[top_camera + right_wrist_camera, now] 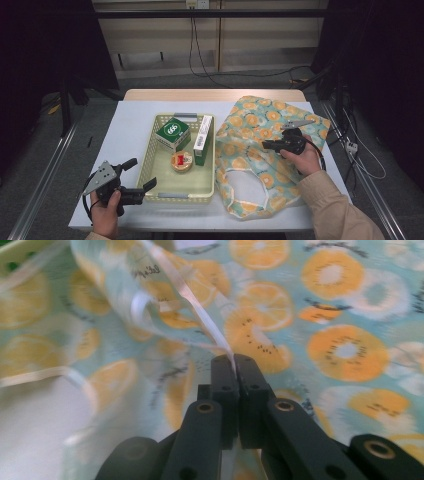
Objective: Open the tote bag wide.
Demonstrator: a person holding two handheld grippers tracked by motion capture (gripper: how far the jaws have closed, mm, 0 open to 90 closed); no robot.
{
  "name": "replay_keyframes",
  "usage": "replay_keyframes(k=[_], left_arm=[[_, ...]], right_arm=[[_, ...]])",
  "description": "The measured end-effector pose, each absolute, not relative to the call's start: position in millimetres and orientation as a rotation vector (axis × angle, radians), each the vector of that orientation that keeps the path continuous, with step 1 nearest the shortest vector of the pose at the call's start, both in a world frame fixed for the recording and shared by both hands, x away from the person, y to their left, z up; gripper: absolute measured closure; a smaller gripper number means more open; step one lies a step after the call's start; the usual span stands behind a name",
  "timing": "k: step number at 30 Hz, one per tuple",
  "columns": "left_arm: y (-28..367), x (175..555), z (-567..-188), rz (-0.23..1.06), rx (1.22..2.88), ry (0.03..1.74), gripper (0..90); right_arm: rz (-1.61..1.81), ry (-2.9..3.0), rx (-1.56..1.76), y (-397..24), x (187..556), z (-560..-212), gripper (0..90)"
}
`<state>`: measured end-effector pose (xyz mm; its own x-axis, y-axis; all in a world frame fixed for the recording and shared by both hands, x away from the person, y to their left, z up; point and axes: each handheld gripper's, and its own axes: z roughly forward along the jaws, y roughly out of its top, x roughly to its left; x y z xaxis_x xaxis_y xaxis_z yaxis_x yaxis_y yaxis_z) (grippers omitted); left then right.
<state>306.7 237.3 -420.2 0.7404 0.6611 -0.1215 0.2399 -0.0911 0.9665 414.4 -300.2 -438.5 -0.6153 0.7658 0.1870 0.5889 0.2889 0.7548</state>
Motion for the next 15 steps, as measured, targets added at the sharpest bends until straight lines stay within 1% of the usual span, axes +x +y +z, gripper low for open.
replay_keyframes(k=[6, 9, 11, 15], left_arm=[[236.4, 306.7, -420.0, 0.409, 1.671, 0.726, 2.1], [236.1, 306.7, -420.0, 0.409, 1.671, 0.726, 2.1], [236.0, 306.6, -419.9, 0.408, 1.67, 0.724, 2.1], [236.2, 306.4, -420.0, 0.409, 1.67, 0.725, 2.1]], right_arm=[[1.159, 2.327, 1.299, -309.5, 422.2, -453.0, 86.2], [1.126, 2.328, 1.305, -309.5, 422.6, -454.4, 83.3], [1.117, 2.331, 1.294, -308.8, 422.1, -454.2, 81.1], [1.13, 2.345, 1.251, -304.3, 416.9, -450.1, 72.6]])
